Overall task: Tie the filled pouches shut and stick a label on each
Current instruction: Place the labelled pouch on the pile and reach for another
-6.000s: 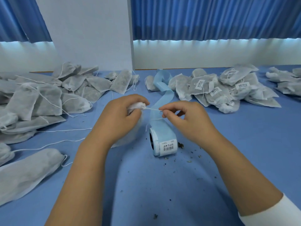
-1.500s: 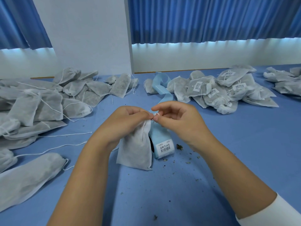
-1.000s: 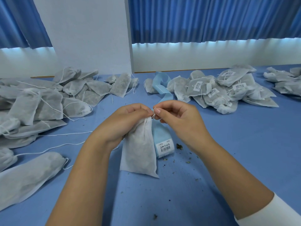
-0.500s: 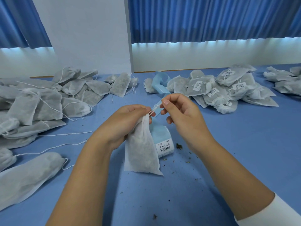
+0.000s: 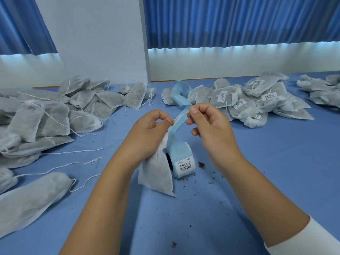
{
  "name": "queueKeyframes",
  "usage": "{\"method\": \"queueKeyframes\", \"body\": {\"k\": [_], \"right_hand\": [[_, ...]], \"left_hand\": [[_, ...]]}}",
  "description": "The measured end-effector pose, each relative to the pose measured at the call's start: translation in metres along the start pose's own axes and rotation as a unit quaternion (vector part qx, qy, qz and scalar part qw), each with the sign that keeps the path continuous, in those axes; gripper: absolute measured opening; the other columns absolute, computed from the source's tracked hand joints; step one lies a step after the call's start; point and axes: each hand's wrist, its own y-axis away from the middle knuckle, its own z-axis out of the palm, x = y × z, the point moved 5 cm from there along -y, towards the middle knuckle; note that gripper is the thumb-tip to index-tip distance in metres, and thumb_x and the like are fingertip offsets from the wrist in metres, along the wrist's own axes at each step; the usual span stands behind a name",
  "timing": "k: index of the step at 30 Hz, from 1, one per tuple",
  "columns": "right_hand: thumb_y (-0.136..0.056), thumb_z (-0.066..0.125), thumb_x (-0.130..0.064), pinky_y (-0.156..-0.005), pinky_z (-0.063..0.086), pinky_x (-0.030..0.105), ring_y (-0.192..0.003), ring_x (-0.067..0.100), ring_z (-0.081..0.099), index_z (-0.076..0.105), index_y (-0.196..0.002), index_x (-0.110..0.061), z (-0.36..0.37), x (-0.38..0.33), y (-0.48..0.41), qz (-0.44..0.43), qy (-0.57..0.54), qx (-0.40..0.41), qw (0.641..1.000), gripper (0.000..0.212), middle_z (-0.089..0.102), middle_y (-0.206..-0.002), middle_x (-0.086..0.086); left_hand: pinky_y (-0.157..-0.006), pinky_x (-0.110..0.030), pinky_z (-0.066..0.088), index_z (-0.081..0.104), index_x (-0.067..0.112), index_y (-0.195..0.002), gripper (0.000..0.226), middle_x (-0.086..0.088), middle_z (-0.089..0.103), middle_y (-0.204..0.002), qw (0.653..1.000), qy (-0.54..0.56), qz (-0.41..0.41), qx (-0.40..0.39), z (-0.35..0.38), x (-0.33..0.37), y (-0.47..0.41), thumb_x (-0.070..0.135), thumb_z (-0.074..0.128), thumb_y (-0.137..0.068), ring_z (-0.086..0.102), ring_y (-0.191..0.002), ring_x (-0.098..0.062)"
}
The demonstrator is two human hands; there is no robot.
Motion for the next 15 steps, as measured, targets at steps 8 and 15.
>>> {"method": "queueKeyframes", "body": {"k": [8, 15], "right_hand": [[-0.098, 0.055, -0.017, -0.056, 0.046, 0.016, -0.067, -0.004, 0.06, 0.062, -0.09, -0.019, -0.009, 0.001, -0.003, 0.011, 0.028, 0.052, 0.998, 0.011, 0.061, -0.075, -0.013], [-0.103, 0.045, -0.015, -0.05, 0.049, 0.018, -0.074, 0.004, 0.07, 0.057, -0.101, -0.006, 0.0, 0.009, 0.002, 0.087, -0.052, 0.043, 0.994, 0.015, 0.069, -0.087, -0.001]], "left_hand": [[-0.042, -0.016, 0.03, 0.053, 0.032, -0.08, 0.021, 0.011, 0.037, -0.037, 0.989, -0.114, 0.087, 0.034, 0.013, 0.007, 0.002, 0.028, 0.051, -0.1, 0.035, -0.038, -0.006], [-0.046, -0.023, 0.029, 0.052, 0.033, -0.085, 0.016, 0.012, 0.046, -0.04, 0.972, -0.198, 0.089, 0.091, 0.012, 0.006, 0.004, 0.031, 0.047, -0.1, 0.046, -0.048, -0.005]]}}
